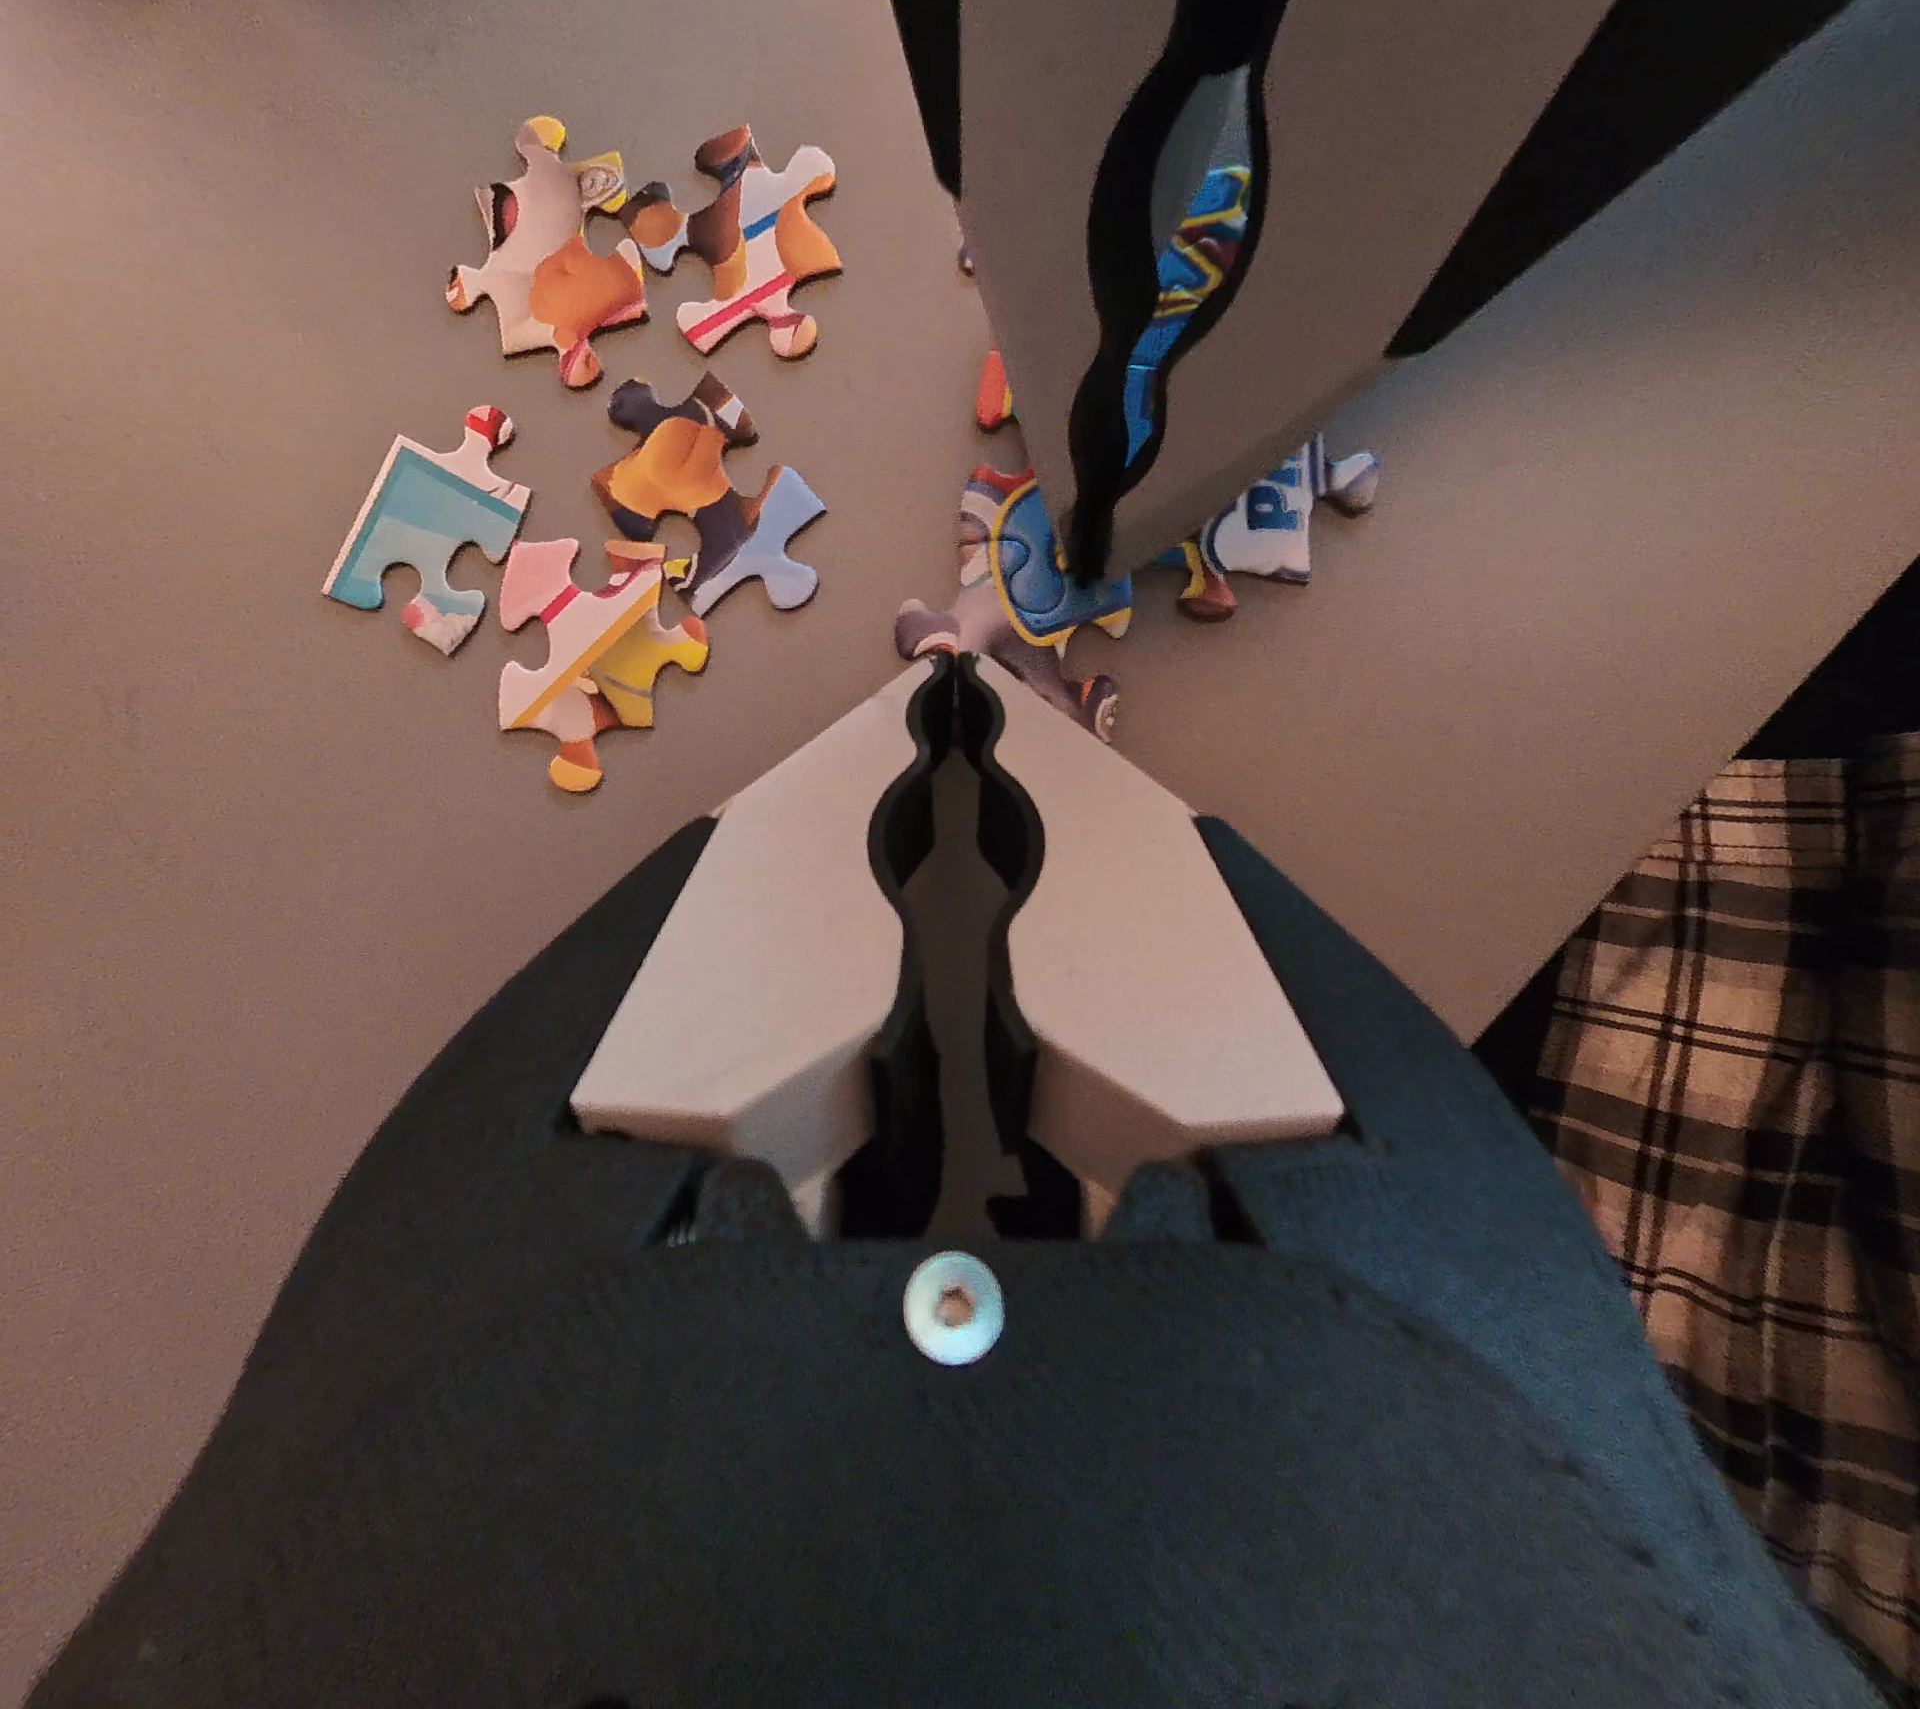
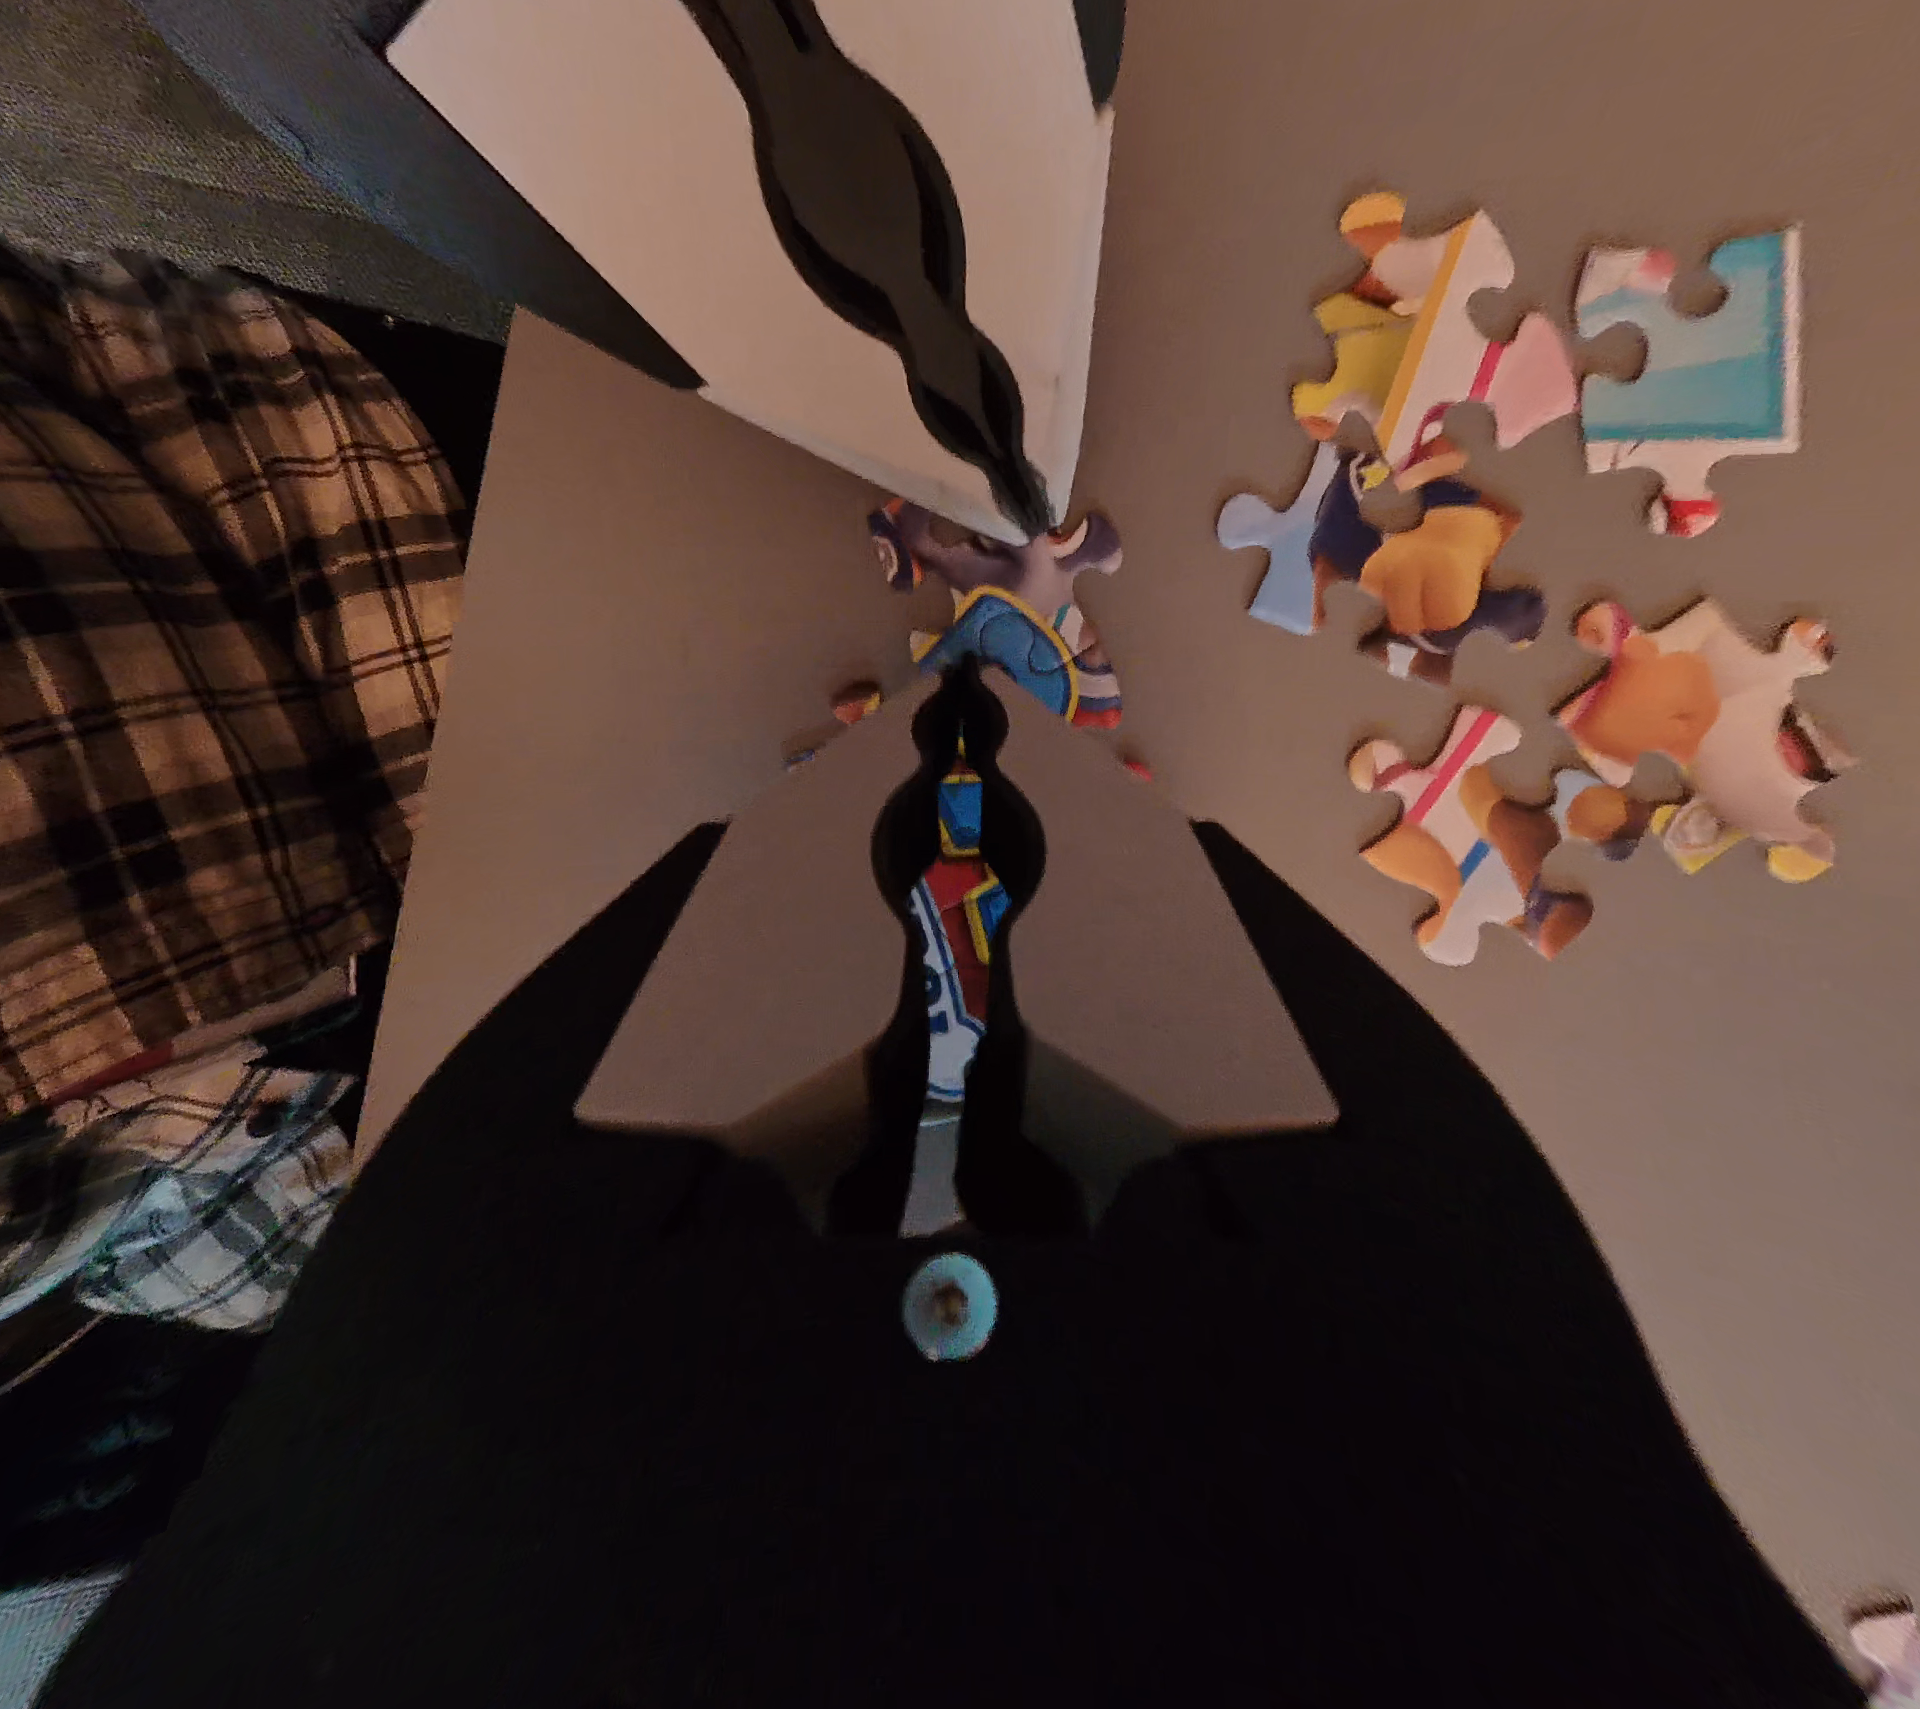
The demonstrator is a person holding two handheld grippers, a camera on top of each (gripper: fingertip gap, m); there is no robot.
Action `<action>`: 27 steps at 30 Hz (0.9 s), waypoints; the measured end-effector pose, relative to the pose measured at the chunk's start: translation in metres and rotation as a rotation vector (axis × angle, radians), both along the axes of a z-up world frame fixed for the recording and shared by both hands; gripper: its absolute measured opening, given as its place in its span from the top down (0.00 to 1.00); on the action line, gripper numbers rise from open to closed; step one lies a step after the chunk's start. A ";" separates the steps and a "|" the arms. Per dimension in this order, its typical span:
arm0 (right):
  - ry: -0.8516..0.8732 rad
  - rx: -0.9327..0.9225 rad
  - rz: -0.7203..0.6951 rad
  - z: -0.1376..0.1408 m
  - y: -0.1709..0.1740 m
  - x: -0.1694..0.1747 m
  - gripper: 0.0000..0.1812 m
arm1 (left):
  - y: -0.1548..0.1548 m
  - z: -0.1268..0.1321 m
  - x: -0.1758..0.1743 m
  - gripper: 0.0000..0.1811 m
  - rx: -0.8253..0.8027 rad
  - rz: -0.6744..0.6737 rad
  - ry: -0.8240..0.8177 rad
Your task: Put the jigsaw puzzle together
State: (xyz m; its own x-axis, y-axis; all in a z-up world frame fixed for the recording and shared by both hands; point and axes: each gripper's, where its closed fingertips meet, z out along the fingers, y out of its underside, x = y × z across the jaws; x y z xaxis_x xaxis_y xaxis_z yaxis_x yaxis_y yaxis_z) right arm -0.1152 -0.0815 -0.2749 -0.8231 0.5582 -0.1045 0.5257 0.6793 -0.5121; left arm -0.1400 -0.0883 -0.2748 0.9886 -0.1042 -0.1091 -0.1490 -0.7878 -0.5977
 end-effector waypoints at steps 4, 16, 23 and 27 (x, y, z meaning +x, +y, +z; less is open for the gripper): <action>-0.010 0.003 -0.001 0.001 0.001 0.001 1.00 | 0.000 0.000 0.000 1.00 0.003 -0.007 0.002; 0.054 0.062 -0.081 -0.002 0.010 -0.020 1.00 | -0.008 0.005 -0.004 0.99 0.025 0.015 -0.014; 0.093 0.037 -0.033 0.004 -0.003 -0.010 1.00 | -0.014 0.001 -0.001 0.98 0.032 0.017 -0.037; 0.119 0.092 -0.058 0.006 0.006 -0.008 1.00 | -0.015 0.004 -0.003 0.97 0.053 0.028 -0.041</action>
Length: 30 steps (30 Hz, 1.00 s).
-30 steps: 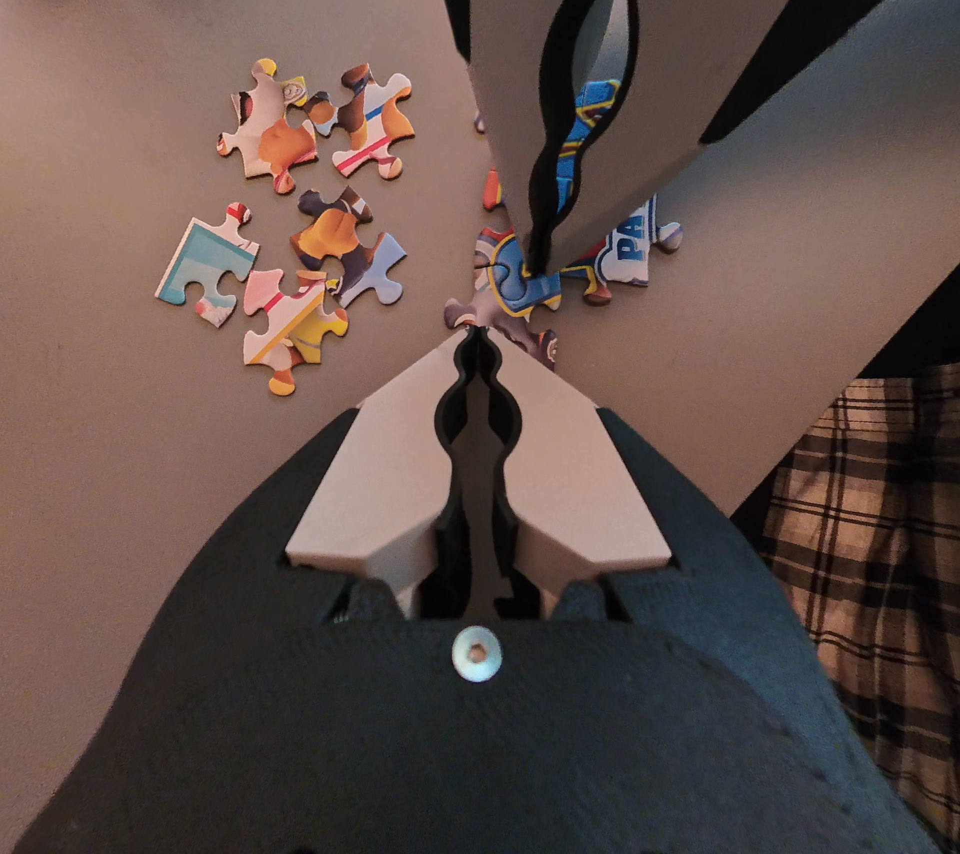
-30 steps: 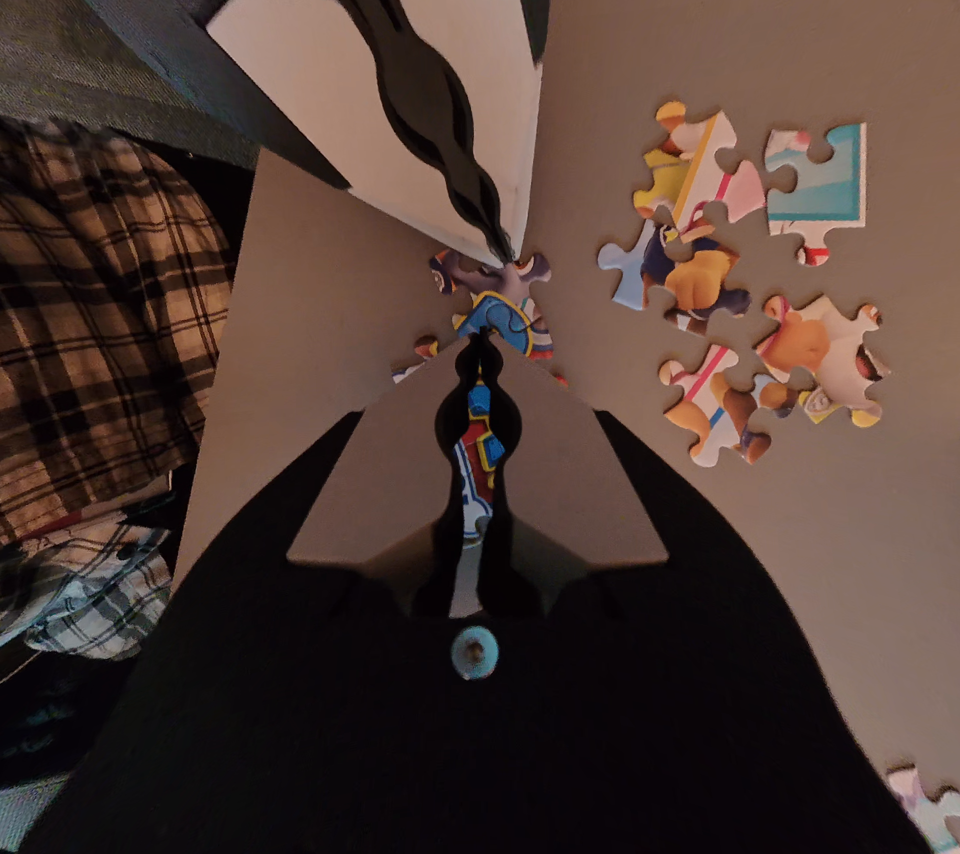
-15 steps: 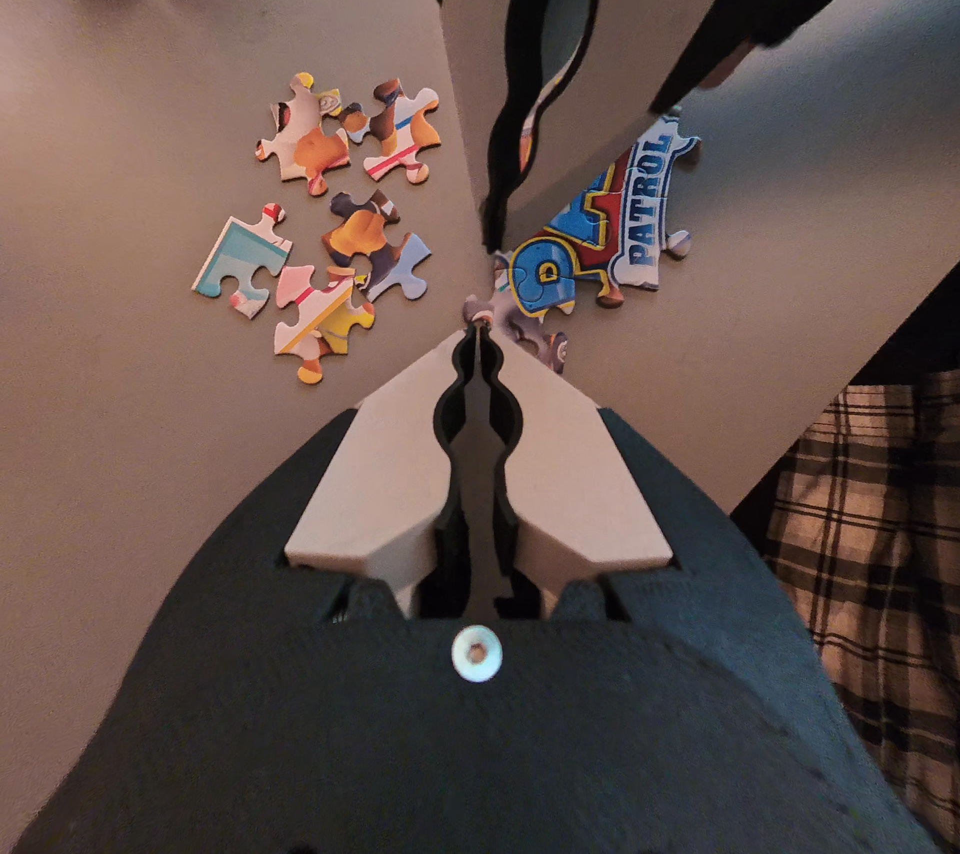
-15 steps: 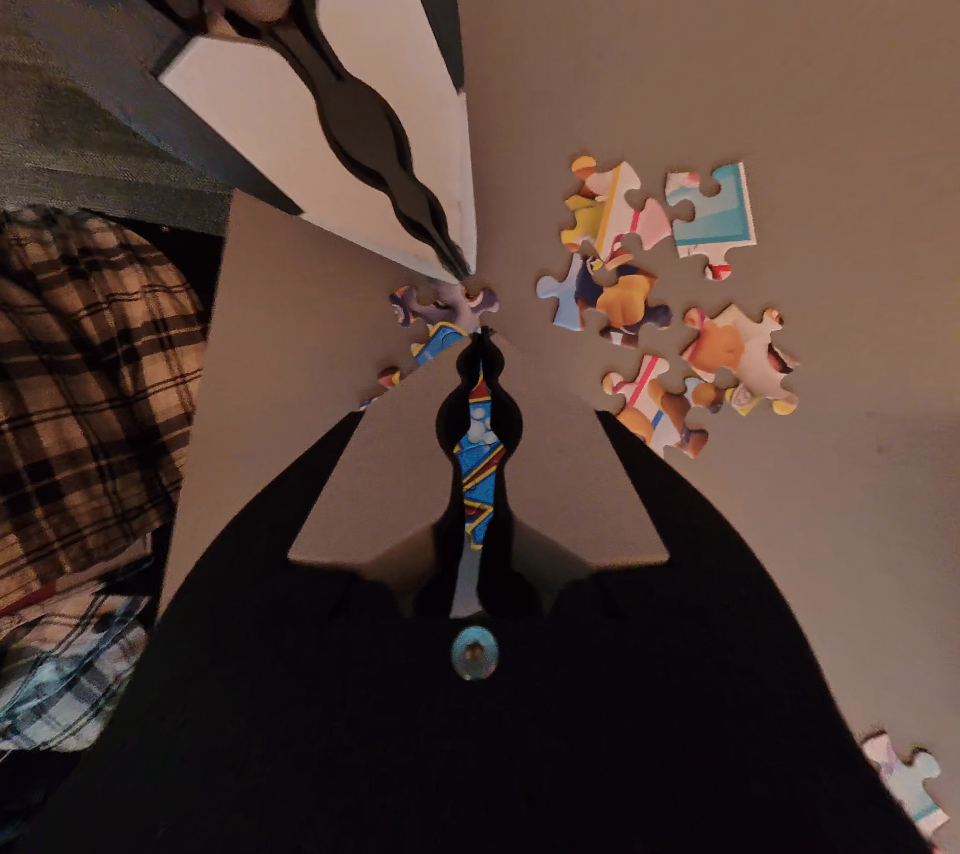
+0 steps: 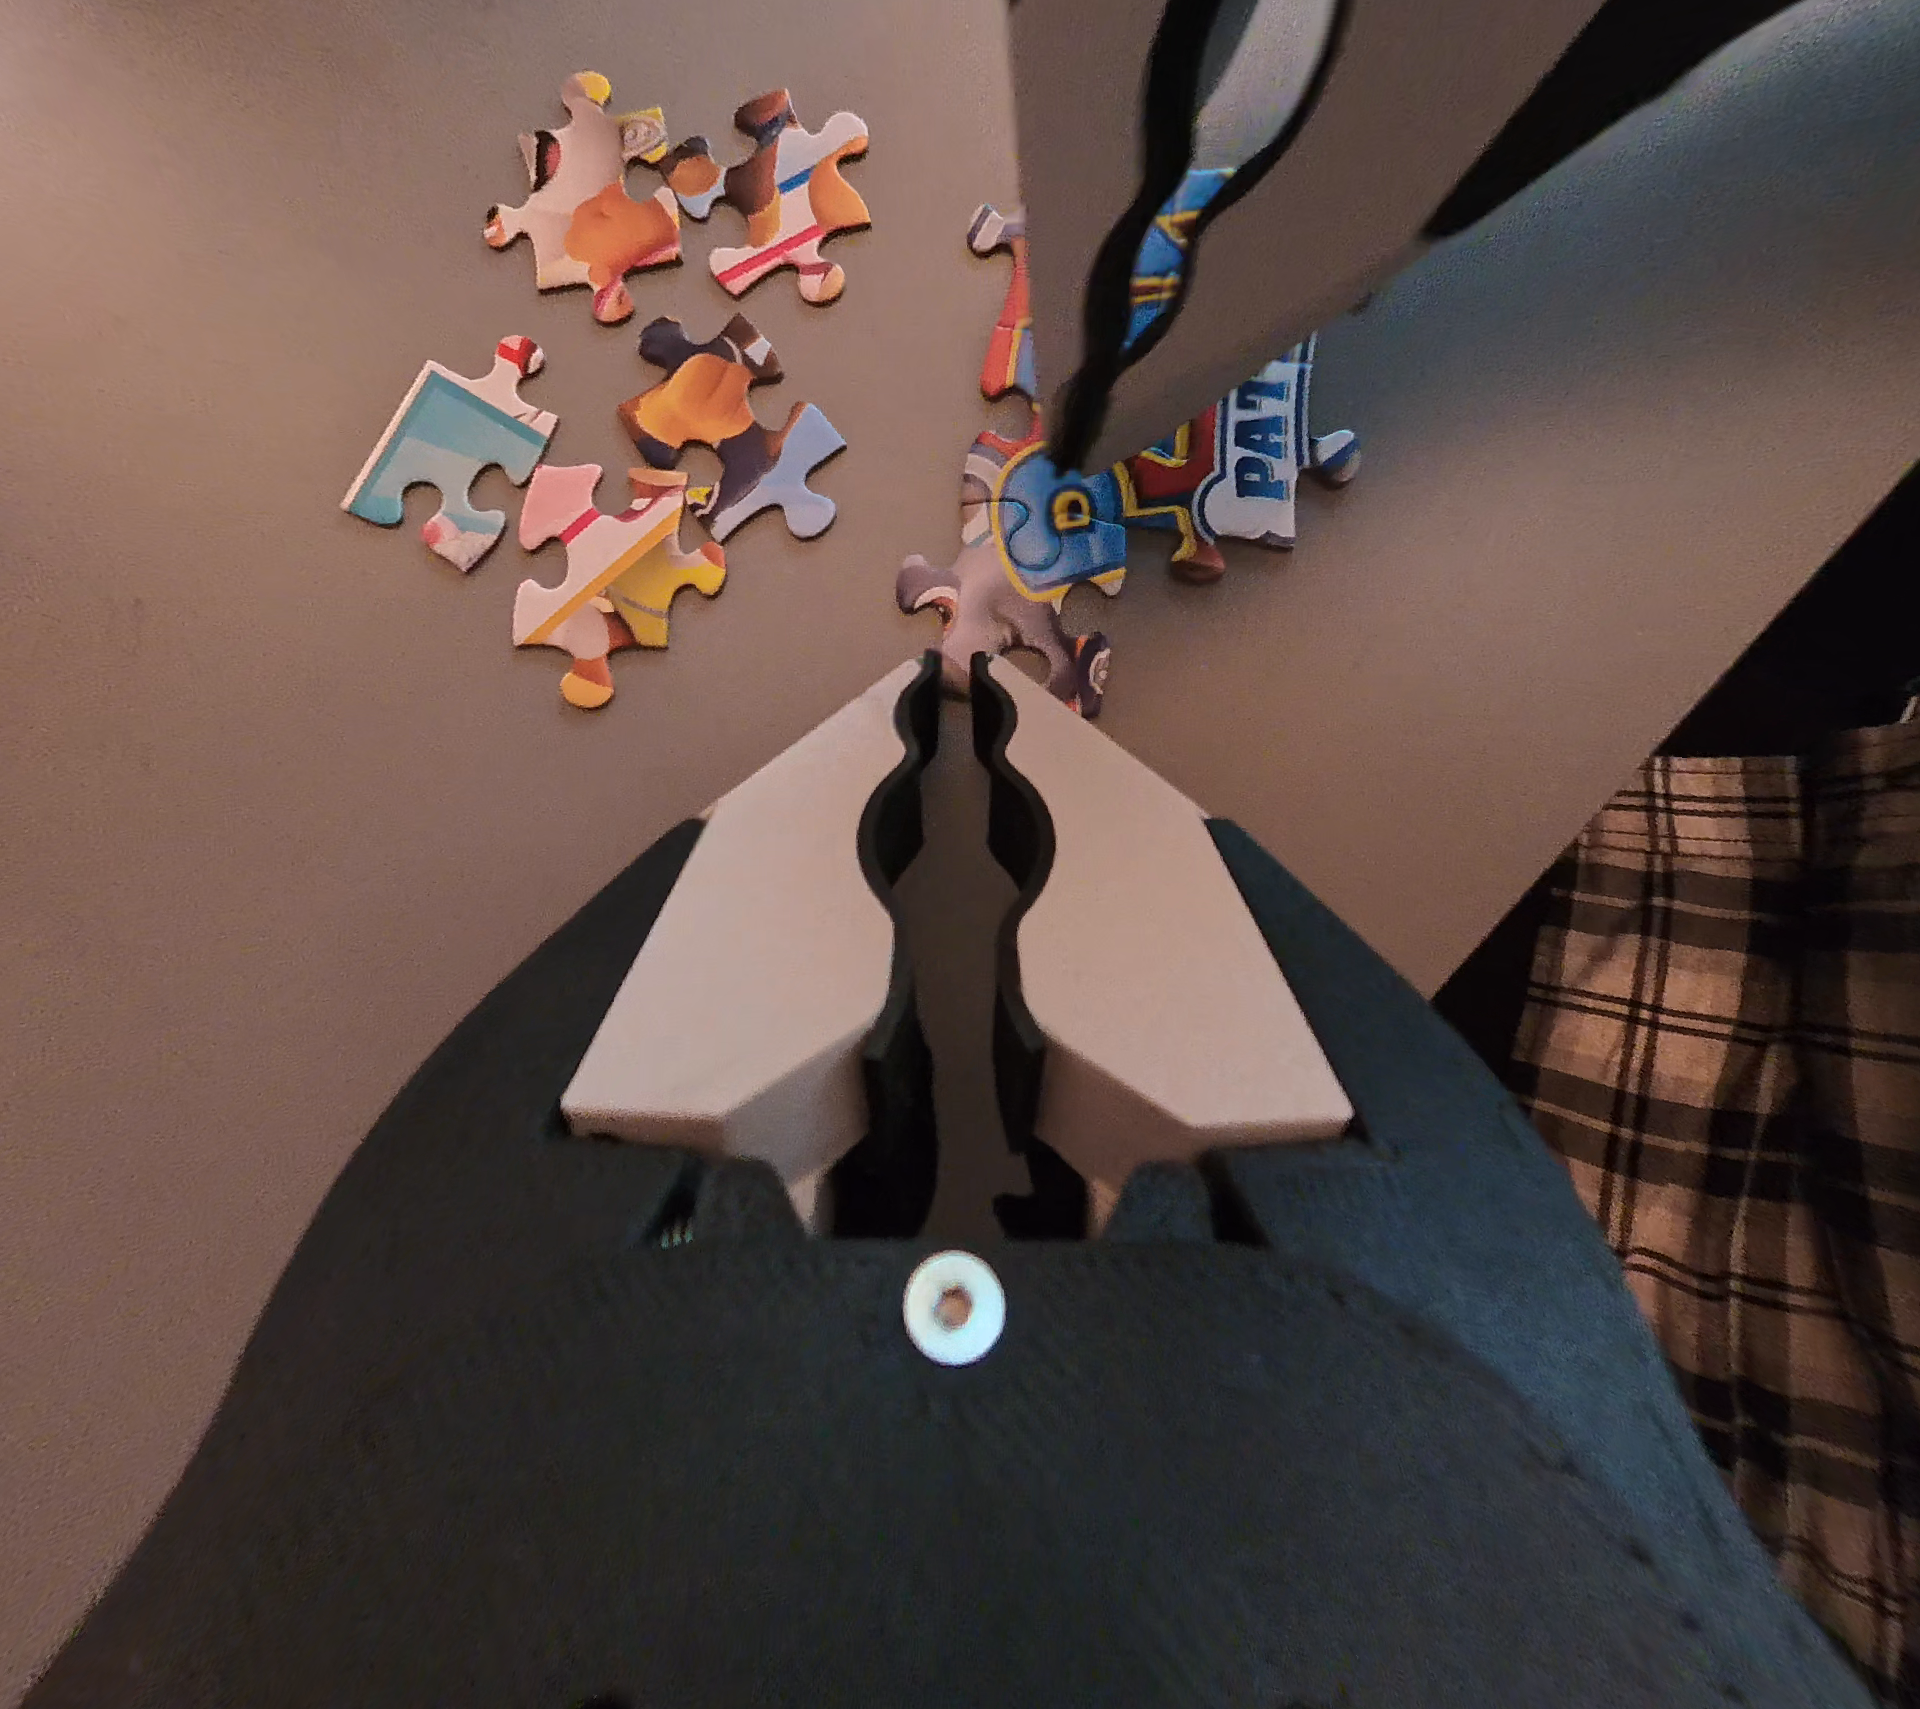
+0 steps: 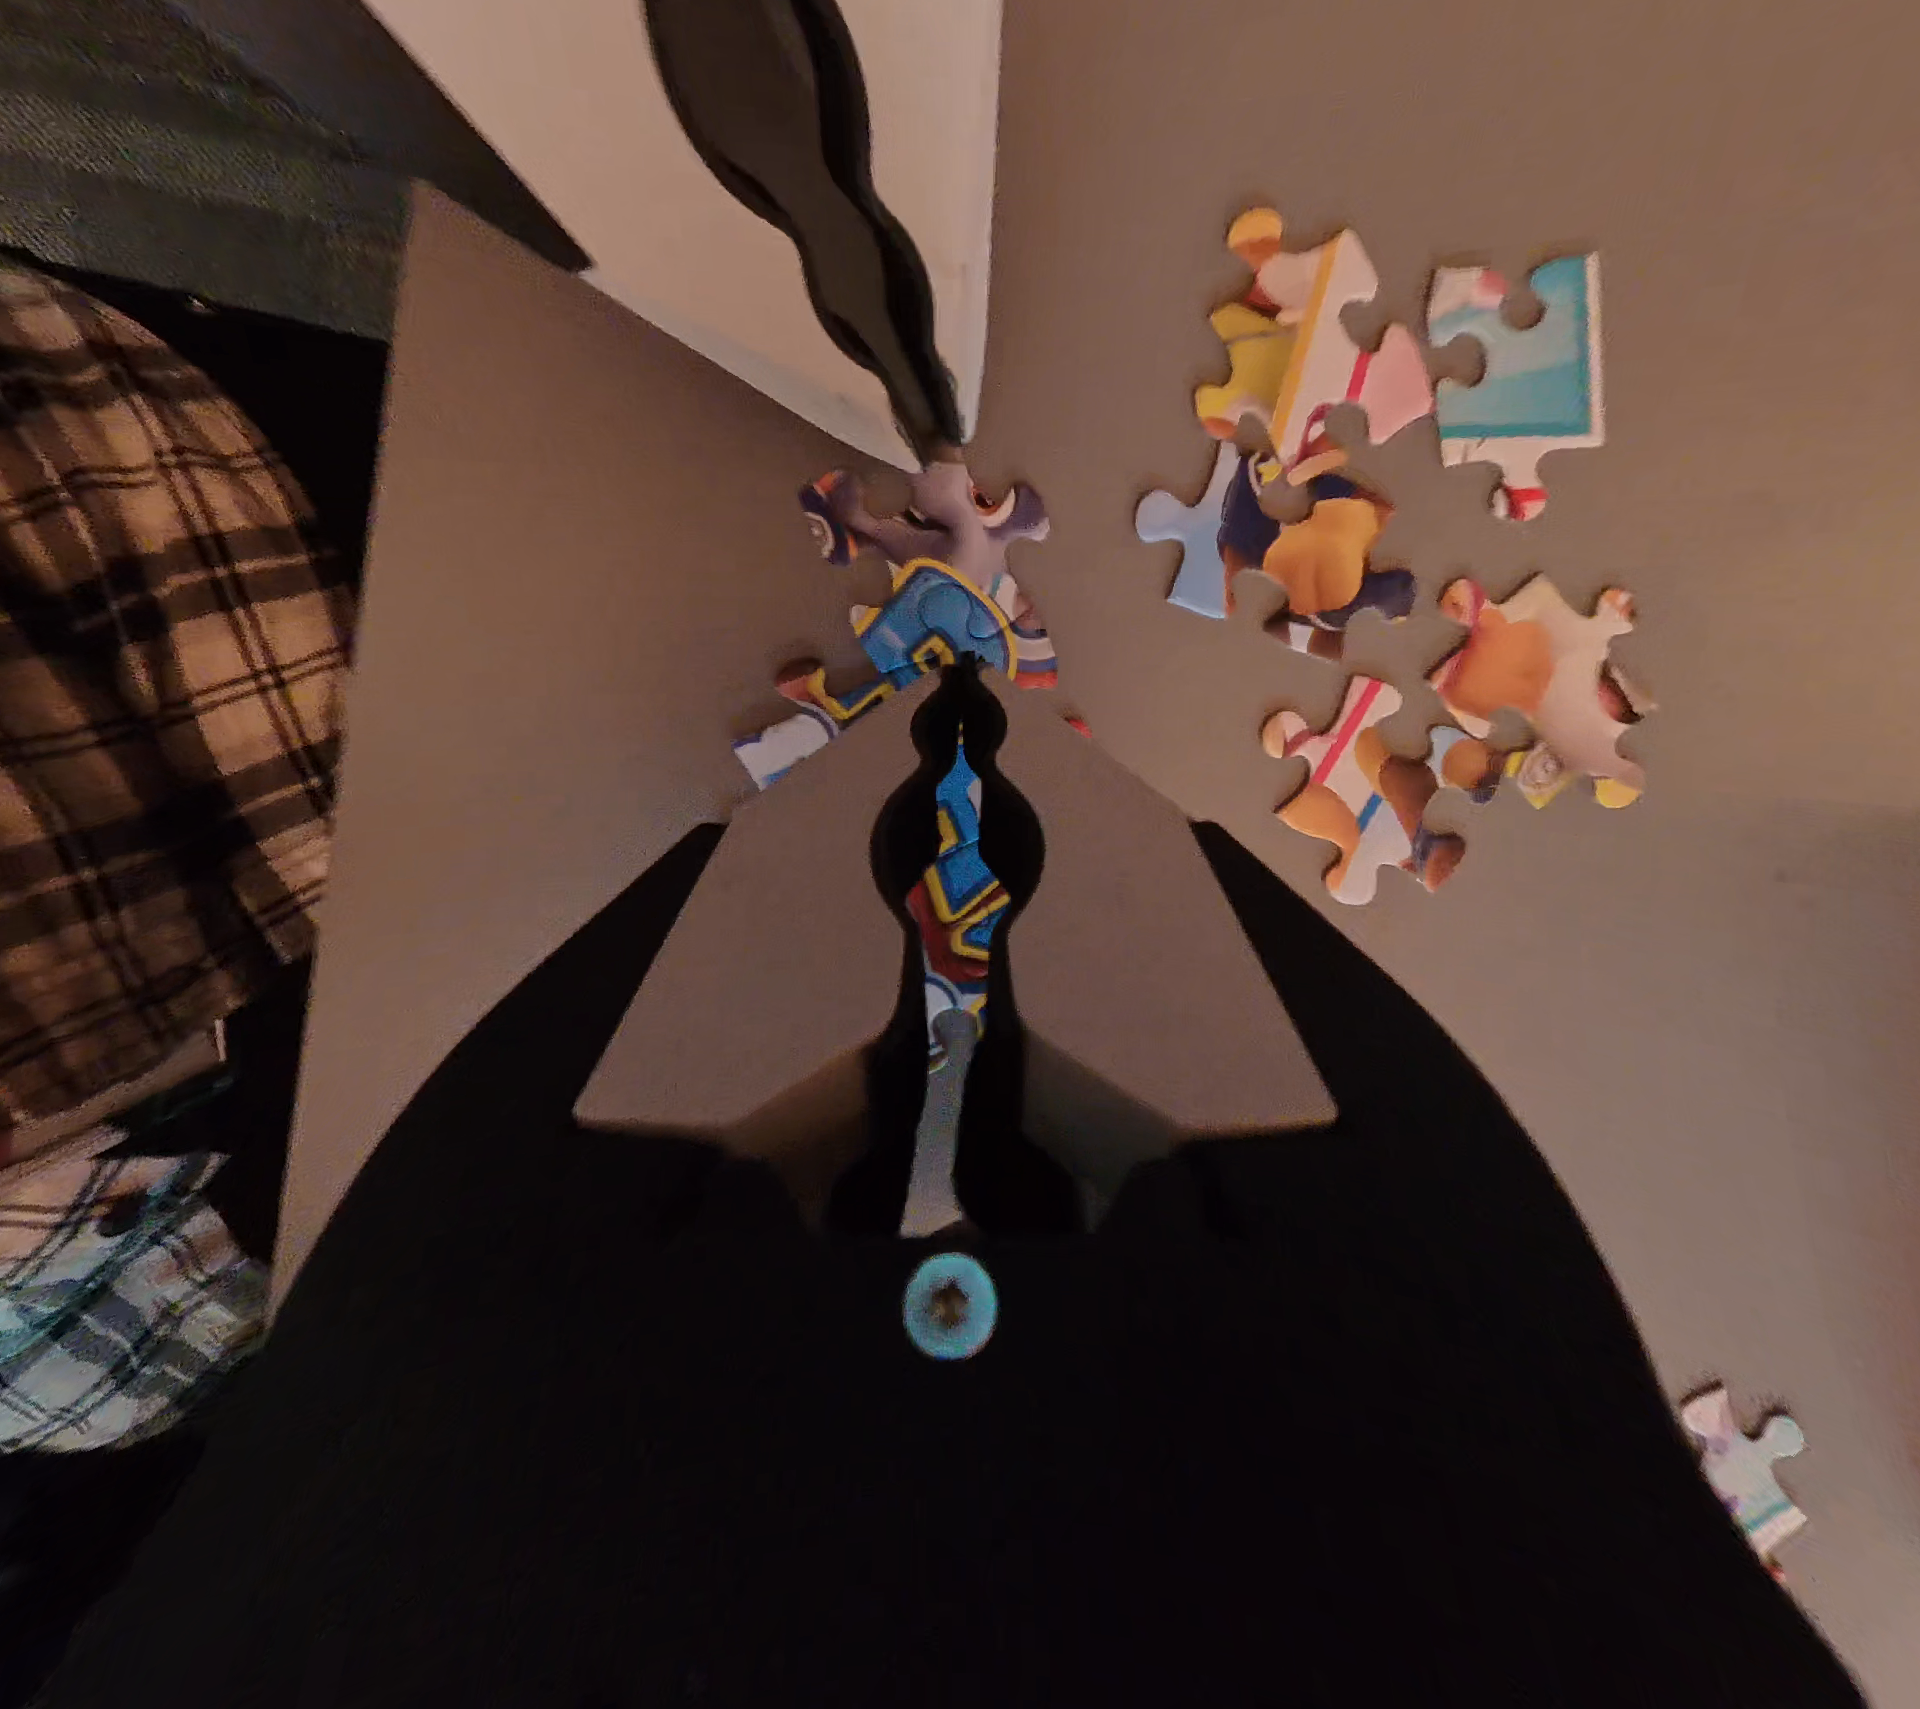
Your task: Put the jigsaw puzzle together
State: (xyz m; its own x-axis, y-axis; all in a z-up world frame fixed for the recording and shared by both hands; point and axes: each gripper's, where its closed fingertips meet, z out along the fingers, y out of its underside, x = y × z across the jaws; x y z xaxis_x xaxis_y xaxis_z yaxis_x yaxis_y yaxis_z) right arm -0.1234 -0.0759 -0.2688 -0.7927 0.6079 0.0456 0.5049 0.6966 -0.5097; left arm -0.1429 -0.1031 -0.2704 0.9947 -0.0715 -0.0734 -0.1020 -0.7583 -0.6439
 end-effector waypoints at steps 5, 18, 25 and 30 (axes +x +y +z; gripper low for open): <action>0.067 -0.105 -0.076 0.038 0.017 0.024 1.00 | -0.003 0.006 0.006 0.90 0.027 -0.051 -0.018; 0.129 -0.128 -0.284 0.043 0.080 0.096 0.99 | 0.027 -0.004 0.032 0.83 0.025 -0.146 -0.059; 0.114 -0.129 -0.363 0.028 0.097 0.099 0.93 | 0.054 -0.003 0.036 0.85 0.003 -0.175 0.014; 0.145 -0.111 -0.421 0.032 0.118 0.106 0.88 | 0.047 0.026 -0.002 0.86 0.028 -0.121 0.052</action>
State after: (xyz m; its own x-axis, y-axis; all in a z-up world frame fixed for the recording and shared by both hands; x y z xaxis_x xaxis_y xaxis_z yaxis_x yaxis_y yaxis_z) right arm -0.0174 0.0423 -0.2368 -0.4656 0.8833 0.0541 0.6505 0.3831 -0.6558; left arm -0.1450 -0.0561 -0.2448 0.9738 -0.1881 -0.1279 -0.2253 -0.7200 -0.6564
